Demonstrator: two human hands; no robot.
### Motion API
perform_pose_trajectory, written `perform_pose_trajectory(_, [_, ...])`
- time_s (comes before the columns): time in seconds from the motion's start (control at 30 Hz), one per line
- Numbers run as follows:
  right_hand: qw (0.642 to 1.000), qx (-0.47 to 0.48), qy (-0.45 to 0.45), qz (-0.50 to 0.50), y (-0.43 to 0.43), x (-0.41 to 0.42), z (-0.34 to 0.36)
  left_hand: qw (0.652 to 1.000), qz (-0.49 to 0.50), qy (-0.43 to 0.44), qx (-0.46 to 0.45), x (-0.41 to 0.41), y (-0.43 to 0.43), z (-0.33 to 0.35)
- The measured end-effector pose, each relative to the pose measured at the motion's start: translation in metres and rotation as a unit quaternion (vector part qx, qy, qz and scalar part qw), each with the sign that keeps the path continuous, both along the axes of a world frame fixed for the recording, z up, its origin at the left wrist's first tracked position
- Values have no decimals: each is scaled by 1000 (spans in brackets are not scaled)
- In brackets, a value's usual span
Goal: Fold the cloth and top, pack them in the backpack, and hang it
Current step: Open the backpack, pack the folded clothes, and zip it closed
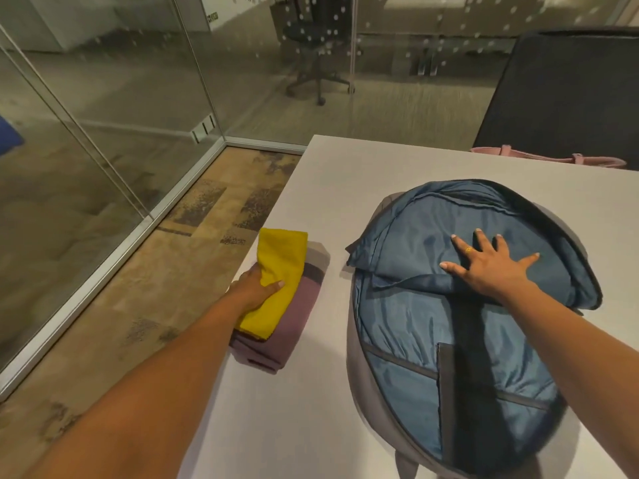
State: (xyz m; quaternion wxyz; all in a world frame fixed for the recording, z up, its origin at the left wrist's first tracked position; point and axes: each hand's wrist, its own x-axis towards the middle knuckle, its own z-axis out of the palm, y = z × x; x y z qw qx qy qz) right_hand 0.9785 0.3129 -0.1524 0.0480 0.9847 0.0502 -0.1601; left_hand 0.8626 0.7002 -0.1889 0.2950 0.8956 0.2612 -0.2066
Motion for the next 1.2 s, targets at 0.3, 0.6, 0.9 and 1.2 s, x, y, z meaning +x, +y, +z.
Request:
perform_pose_trajectory(0.3, [1000, 11, 5, 0, -2, 2, -3, 993, -110, 46, 18, 17, -21, 10])
perform_pose_trajectory(0.6, [1000, 15, 9, 2, -2, 3, -6, 996, -29, 86, 11, 26, -18, 12])
perform_pose_trajectory(0.9, [1000, 22, 8, -2, -2, 1, -7, 996, 4, 73, -44, 17, -24, 18])
perform_pose_trajectory(1.2, [990, 58, -129, -27, 1, -17, -1, 999, -41, -7, -21, 12, -34, 54])
